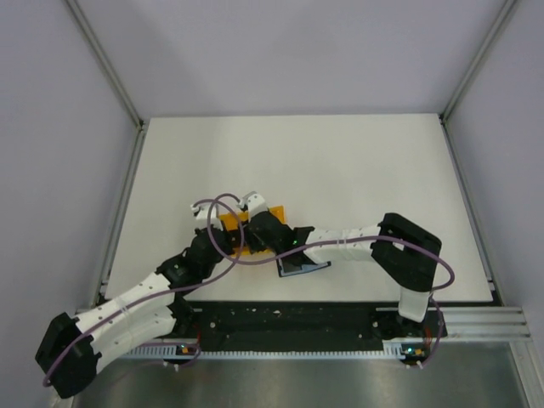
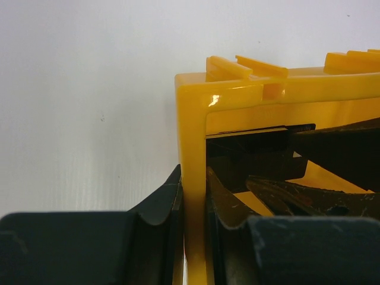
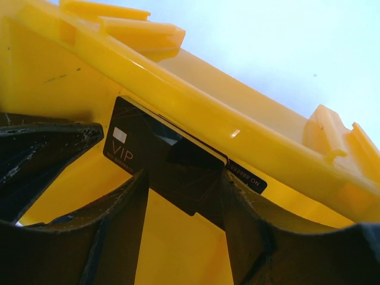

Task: Put the credit cards into the card holder
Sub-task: Pick up the credit card from the storage box.

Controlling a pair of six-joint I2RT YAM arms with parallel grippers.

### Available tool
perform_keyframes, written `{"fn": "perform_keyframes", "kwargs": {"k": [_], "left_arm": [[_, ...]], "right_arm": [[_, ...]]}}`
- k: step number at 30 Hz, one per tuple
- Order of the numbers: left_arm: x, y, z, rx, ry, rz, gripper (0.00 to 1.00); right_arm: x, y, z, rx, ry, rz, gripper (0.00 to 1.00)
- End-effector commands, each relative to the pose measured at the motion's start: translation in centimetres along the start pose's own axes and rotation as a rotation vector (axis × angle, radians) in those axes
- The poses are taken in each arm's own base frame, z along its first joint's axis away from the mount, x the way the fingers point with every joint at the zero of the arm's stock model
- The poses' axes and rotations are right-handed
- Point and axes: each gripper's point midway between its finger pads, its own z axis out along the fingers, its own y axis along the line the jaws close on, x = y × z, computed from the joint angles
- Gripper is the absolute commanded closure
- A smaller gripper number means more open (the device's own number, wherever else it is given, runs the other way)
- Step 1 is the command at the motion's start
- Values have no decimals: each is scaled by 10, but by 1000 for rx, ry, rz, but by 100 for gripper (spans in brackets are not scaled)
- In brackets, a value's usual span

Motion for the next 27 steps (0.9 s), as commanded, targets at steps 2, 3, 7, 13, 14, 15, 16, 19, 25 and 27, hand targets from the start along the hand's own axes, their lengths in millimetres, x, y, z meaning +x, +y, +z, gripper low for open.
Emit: {"fn": "perform_keyframes", "kwargs": {"k": [2, 3, 7, 13, 14, 15, 16, 19, 25, 27], "left_arm": [[-49, -42, -9, 173, -151, -103, 100], [-48, -42, -8, 170, -149, -102, 100], [-43, -40, -6, 158, -134, -94, 100], [-37, -36, -2, 141, -120, -90, 100], [-36, -36, -2, 138, -120, -88, 100], [-37, -36, -2, 138, -120, -89, 100], [-36, -35, -2, 137, -117, -86, 100], [-35, -34, -1, 133, -118, -83, 100], [-30, -33, 2, 125, -107, -81, 100], [-29, -33, 2, 126, -106, -82, 100]], "right_arm": [[8, 35, -4, -193, 47, 43, 55], [7, 39, -7, -216, 46, 48, 58], [-3, 46, -21, -280, 7, 65, 76], [-34, 45, -49, -321, -95, 78, 100], [-38, 43, -53, -320, -113, 78, 100], [-43, 41, -58, -318, -138, 80, 100], [-48, 37, -62, -304, -160, 82, 100], [-50, 21, -66, -231, -190, 70, 81], [-39, 10, -52, -160, -161, 45, 71], [-35, 8, -49, -146, -160, 55, 71]]}}
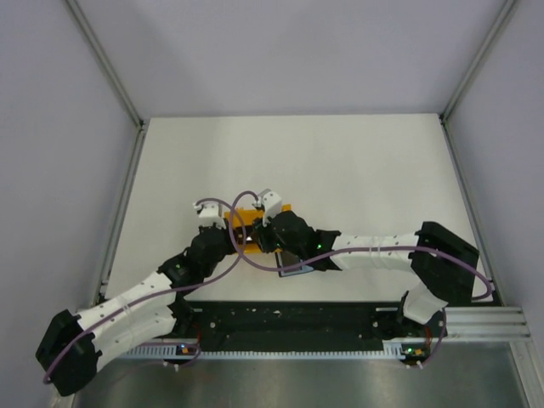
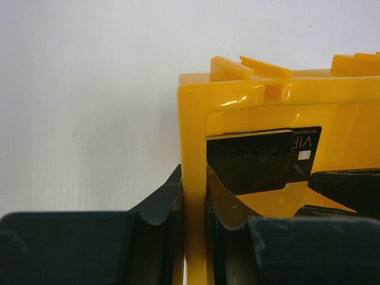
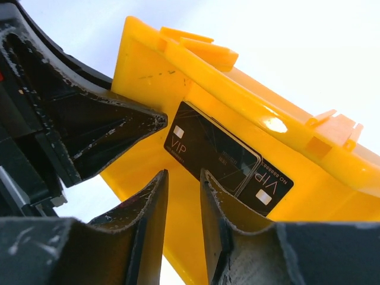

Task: Put the credit cards into the card holder
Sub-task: Pick up the credit card from the storage box.

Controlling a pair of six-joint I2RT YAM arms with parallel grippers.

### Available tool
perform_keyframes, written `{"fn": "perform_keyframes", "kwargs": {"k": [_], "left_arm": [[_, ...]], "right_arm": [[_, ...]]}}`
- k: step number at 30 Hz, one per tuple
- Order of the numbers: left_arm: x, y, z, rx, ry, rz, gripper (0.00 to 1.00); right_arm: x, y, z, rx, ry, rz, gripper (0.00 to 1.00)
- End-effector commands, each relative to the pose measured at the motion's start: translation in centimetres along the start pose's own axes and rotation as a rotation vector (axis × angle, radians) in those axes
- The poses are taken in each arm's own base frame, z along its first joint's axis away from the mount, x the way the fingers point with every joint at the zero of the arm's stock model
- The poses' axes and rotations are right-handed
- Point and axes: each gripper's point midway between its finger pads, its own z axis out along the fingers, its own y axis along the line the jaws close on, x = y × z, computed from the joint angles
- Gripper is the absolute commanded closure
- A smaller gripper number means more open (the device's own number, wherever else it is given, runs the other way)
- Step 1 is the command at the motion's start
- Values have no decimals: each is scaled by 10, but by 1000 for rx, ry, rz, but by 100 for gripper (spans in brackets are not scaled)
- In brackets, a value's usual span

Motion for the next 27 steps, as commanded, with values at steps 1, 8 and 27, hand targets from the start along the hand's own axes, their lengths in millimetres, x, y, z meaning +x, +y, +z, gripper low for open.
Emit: {"fn": "perform_keyframes", "kwargs": {"k": [1, 8, 27], "left_arm": [[-21, -17, 3, 55, -78, -72, 100], [-21, -16, 3, 52, -79, -74, 100], [-26, -25, 0, 105, -104, -104, 100]], "right_arm": [[-3, -6, 6, 45, -38, 3, 70], [6, -35, 13, 217, -22, 8, 48], [25, 0, 40, 58, 9, 117, 47]]}}
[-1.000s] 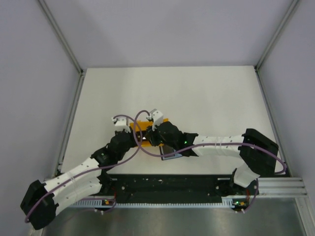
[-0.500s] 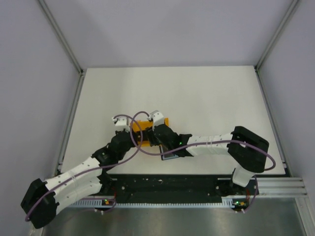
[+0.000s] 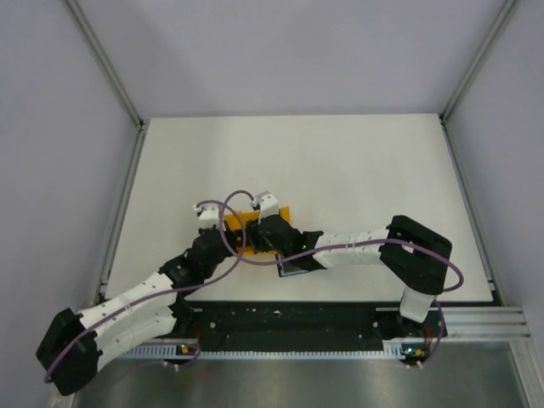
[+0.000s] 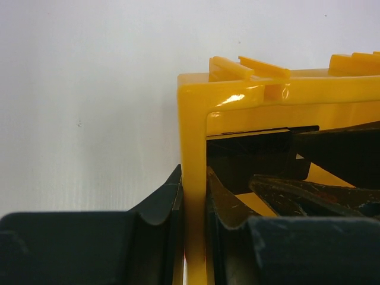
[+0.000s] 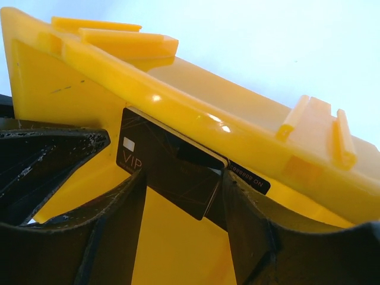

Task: Put the credit cards into the card holder
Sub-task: Pick up the credit card from the storage box.

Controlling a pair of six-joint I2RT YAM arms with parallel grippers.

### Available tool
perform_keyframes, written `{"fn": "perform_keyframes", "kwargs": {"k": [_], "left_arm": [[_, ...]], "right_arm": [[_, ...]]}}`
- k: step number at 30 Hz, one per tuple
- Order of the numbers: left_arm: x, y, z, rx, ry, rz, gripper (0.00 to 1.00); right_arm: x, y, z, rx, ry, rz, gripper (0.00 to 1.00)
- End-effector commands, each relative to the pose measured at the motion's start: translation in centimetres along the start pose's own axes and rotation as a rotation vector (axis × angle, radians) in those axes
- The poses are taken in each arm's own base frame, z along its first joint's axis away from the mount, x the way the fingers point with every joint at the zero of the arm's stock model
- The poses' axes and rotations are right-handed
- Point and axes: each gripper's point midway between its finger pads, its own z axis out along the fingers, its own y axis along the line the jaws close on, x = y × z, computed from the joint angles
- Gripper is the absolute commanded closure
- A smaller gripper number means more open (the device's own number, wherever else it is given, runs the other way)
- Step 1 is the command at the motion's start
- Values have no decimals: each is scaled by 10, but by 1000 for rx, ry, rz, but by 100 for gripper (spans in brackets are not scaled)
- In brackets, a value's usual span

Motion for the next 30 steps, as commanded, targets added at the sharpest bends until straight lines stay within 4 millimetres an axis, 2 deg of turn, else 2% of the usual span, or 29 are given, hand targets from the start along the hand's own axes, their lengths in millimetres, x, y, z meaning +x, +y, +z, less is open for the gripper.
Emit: {"fn": "perform_keyframes", "kwargs": {"k": [1, 9, 13, 21, 30], "left_arm": [[-37, -30, -3, 118, -126, -105, 100], [-35, -25, -2, 98, -123, -97, 100], [-34, -23, -2, 88, -124, -96, 100], [-34, -23, -1, 82, -125, -95, 100], [-35, -22, -2, 80, -127, -93, 100]], "right_arm": [[-6, 31, 0, -168, -28, 65, 48], [-16, 50, -15, -343, -47, 148, 64], [-21, 57, -24, -408, -50, 154, 68], [-18, 67, -32, -492, -31, 152, 72], [-7, 61, -23, -457, 14, 152, 72]]}}
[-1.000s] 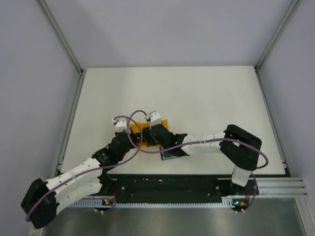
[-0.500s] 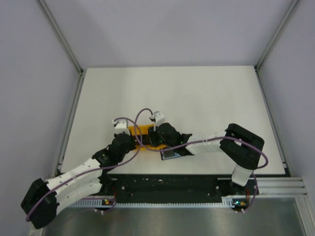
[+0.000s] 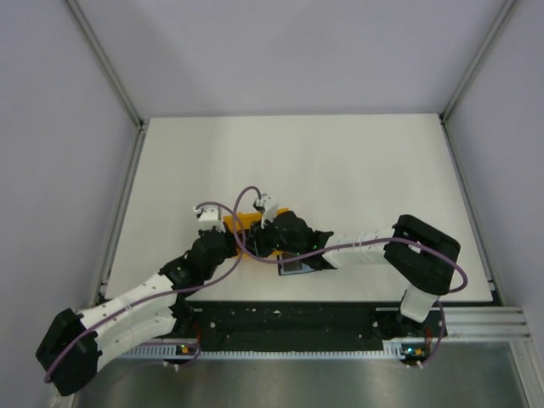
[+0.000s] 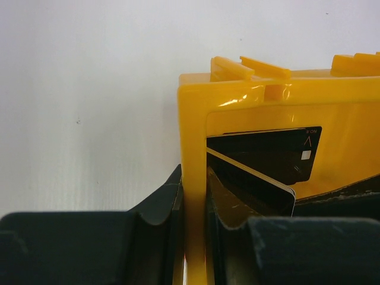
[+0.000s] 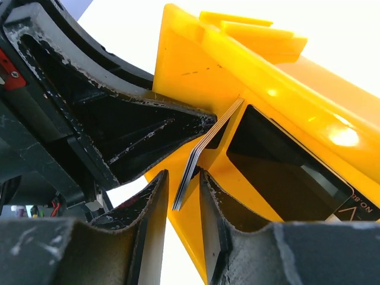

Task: Put the credit cards into the card holder
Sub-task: Pick up the credit card from the storage box.

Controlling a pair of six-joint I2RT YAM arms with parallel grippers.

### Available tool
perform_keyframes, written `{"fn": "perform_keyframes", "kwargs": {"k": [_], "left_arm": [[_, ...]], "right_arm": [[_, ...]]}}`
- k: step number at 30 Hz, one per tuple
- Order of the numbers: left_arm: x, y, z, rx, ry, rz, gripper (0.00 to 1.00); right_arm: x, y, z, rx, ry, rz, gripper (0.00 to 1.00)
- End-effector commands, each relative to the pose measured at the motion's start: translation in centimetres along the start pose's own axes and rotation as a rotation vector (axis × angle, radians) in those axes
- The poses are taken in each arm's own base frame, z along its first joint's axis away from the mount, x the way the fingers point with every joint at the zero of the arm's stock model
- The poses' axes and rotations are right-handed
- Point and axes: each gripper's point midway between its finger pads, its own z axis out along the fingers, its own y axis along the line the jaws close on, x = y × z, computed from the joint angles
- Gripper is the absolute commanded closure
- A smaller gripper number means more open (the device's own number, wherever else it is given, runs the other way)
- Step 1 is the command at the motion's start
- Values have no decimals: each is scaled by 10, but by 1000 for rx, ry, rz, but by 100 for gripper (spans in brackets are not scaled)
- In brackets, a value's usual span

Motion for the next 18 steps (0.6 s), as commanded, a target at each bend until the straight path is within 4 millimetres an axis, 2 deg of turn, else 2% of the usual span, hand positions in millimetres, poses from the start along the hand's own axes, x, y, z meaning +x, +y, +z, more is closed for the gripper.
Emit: {"fn": "perform_keyframes", "kwargs": {"k": [1, 8, 9, 12, 14, 18], "left_arm": [[-40, -28, -3, 94, -121, -93, 100], [-41, -29, -3, 95, -120, -91, 100], [-41, -29, -3, 95, -120, -91, 100], [-41, -28, -2, 89, -120, -85, 100], [-40, -25, -2, 65, -114, -81, 100], [-42, -16, 1, -9, -97, -70, 100]], "right_arm": [[-1, 6, 2, -13, 4, 8, 71], [3, -15, 5, 102, 22, 10, 68], [2, -16, 6, 110, 21, 11, 69], [-1, -18, 7, 123, 7, 16, 89], [-12, -13, 2, 108, -30, 10, 100], [-40, -10, -21, 131, -128, 7, 100]]}}
